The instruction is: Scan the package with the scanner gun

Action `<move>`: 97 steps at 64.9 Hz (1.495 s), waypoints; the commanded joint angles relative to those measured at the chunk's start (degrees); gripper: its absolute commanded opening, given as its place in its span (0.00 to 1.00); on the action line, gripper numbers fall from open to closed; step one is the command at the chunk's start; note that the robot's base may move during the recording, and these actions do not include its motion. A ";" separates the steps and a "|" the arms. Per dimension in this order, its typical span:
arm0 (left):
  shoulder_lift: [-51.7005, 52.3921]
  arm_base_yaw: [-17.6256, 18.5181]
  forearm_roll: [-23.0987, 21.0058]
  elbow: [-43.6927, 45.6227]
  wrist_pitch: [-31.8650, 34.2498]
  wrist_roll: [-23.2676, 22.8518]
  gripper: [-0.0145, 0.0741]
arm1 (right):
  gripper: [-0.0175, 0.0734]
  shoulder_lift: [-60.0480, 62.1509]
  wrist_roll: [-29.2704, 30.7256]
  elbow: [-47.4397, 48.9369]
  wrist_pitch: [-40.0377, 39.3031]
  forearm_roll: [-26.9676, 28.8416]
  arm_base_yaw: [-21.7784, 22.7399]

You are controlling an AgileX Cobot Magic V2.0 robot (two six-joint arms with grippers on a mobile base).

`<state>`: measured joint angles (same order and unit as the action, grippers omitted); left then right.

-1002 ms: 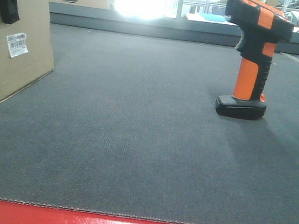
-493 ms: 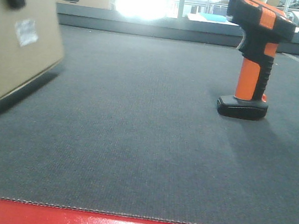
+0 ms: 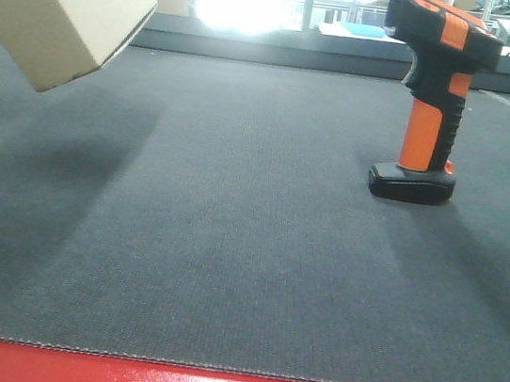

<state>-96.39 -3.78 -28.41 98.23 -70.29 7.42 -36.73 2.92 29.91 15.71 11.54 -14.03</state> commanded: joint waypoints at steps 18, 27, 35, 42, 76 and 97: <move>0.45 0.09 -1.82 0.10 0.33 0.07 0.04 | 0.82 -10.85 0.05 -13.39 -34.02 1.76 -0.91; 0.45 0.09 -1.82 0.10 0.33 0.07 0.04 | 0.82 -19.76 0.05 -13.28 -42.24 1.76 -3.37; 0.45 0.09 -1.82 0.10 0.33 0.07 0.04 | 0.82 -25.99 0.05 -13.28 -50.58 1.76 -5.09; 0.45 0.09 -1.82 0.10 0.33 0.07 0.04 | 0.82 -30.86 0.05 -13.28 -58.00 2.64 -5.18; 0.45 0.09 -1.85 0.10 0.33 0.07 0.04 | 0.70 -47.34 0.05 0.50 -58.35 13.77 -5.18; 0.45 0.09 -1.85 0.10 0.33 0.07 0.04 | 0.72 -51.04 0.05 2.59 -58.14 13.77 -5.18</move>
<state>-96.39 -3.78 -28.70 98.19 -70.40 7.42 -87.19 2.92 32.21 -41.67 25.01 -19.07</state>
